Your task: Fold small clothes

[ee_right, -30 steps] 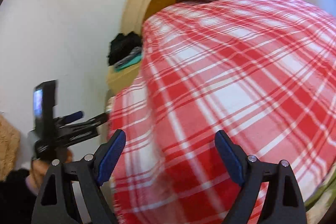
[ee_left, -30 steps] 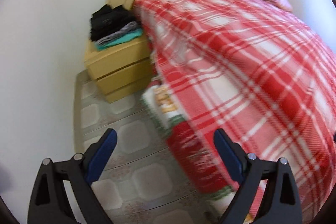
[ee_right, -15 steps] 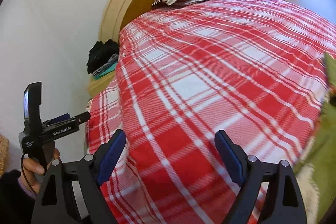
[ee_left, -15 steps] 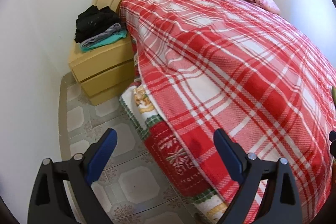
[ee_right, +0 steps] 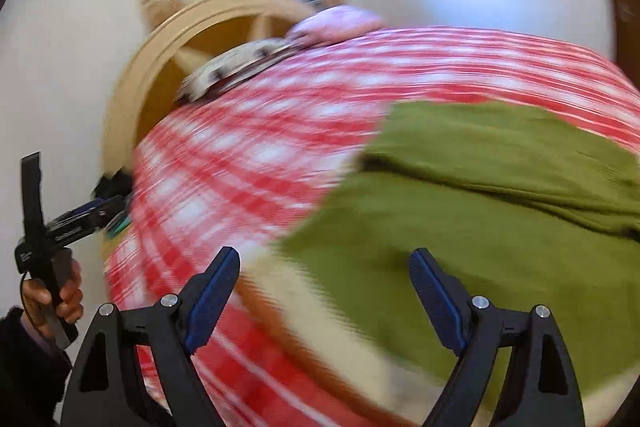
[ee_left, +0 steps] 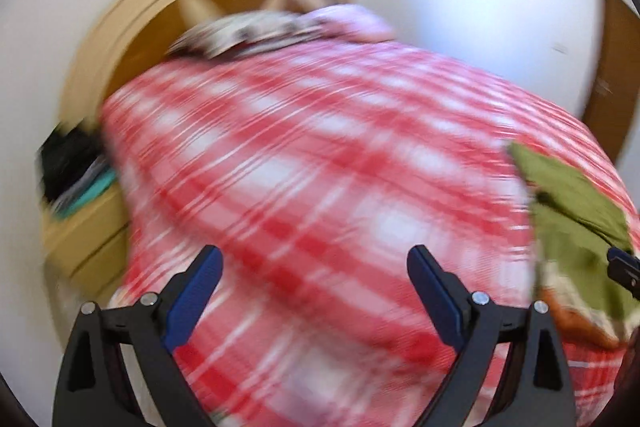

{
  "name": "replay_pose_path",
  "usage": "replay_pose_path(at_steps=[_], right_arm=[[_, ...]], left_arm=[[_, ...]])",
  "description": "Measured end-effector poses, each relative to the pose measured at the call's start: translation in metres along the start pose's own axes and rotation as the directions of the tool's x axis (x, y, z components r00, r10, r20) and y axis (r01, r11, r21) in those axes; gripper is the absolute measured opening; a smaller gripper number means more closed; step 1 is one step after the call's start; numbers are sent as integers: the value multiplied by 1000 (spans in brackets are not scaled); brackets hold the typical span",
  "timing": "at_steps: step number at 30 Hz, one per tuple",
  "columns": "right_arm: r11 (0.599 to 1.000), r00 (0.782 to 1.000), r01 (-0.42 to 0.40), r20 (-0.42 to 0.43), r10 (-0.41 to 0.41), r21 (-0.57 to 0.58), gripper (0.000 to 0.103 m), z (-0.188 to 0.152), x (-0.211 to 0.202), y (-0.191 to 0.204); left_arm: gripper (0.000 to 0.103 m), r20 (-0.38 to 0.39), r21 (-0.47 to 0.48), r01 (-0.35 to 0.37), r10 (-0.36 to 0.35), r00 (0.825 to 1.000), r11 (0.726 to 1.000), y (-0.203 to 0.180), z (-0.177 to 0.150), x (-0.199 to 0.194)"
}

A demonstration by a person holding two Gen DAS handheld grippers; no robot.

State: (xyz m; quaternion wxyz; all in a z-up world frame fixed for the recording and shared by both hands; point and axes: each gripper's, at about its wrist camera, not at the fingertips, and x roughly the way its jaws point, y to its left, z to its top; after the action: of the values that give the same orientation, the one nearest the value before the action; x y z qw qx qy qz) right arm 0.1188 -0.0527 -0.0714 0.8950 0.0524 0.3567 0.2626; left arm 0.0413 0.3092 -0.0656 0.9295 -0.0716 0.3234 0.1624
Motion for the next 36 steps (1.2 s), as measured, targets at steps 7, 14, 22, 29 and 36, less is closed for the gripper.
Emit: replay_pose_path(at_steps=[7, 14, 22, 29, 36], right_arm=[[969, 976, 214, 26, -218, 122, 88, -12, -54, -84], [902, 925, 367, 10, -379, 229, 88, -42, -103, -149], [895, 911, 409, -26, -411, 177, 86, -36, -96, -181], [927, 924, 371, -116, -363, 60, 69, -27, -42, -178], [909, 900, 417, -135, -414, -5, 69, -41, -27, -175]], left_arm=[[99, -36, 230, 294, -293, 955, 928, -127, 29, 23], [99, -177, 334, 428, -390, 904, 840, -225, 19, 60], [99, -251, 379, 456, -385, 888, 805, -250, 0, 76], [99, -295, 370, 463, -371, 881, 805, -259, -4, 88], [99, -299, 419, 427, -322, 898, 801, -272, -11, 91]])
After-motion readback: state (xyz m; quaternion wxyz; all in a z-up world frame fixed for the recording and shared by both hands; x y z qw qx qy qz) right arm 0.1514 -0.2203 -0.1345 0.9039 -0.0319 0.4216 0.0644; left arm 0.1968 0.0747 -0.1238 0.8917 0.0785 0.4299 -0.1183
